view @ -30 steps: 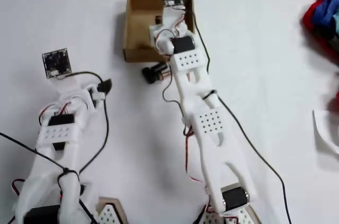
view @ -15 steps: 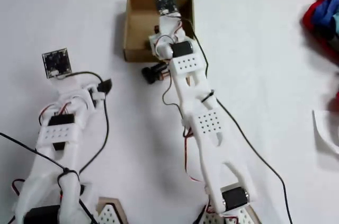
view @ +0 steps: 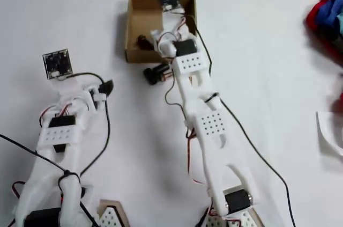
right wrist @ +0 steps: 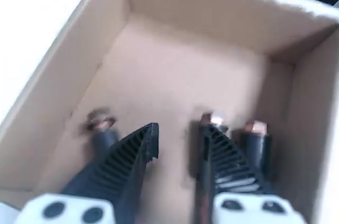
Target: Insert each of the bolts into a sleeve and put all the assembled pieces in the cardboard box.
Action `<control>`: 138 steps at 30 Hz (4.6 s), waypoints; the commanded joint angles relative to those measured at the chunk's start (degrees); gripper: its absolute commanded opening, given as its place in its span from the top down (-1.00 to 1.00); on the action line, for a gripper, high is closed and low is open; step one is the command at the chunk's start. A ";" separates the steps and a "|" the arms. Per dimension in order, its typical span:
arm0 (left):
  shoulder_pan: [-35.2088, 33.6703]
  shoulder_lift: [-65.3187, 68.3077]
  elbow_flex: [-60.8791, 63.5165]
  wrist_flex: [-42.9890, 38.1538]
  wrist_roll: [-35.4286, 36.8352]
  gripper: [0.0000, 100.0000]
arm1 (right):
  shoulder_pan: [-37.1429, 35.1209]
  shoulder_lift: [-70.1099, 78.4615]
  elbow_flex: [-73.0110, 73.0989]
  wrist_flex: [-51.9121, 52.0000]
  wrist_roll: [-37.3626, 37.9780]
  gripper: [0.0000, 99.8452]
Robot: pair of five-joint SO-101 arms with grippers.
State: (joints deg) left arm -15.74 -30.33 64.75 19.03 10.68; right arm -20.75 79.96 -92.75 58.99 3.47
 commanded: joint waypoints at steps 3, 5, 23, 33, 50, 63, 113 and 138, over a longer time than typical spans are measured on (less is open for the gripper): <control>-0.35 -0.44 -0.13 -0.97 0.18 0.30 | 2.07 -6.73 -2.46 1.36 0.53 0.76; -0.35 -0.44 -0.13 -0.97 0.18 0.30 | 2.15 -6.64 -2.20 1.54 0.44 0.76; -0.35 -0.44 -0.13 -0.97 0.18 0.30 | 6.20 -18.33 -2.64 31.60 0.26 0.76; -0.35 -0.44 -0.13 -0.97 0.18 0.30 | 0.48 -23.25 1.05 42.33 12.48 0.76; -12.04 -0.44 -1.19 -0.88 7.56 0.30 | -11.47 -14.20 10.90 40.22 17.85 0.76; -11.69 -0.44 -1.19 -0.88 7.56 0.30 | -11.74 -7.25 10.99 30.64 17.93 0.76; 2.73 15.82 -13.58 9.23 -7.82 0.30 | 0.57 -49.63 26.02 42.59 2.20 0.96; 28.13 28.57 -48.48 47.47 -16.44 0.30 | 29.76 -115.12 145.85 -17.89 3.08 0.96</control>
State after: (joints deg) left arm 9.14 -1.58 20.53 65.98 -10.33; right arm 3.43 -31.87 48.18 46.68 8.31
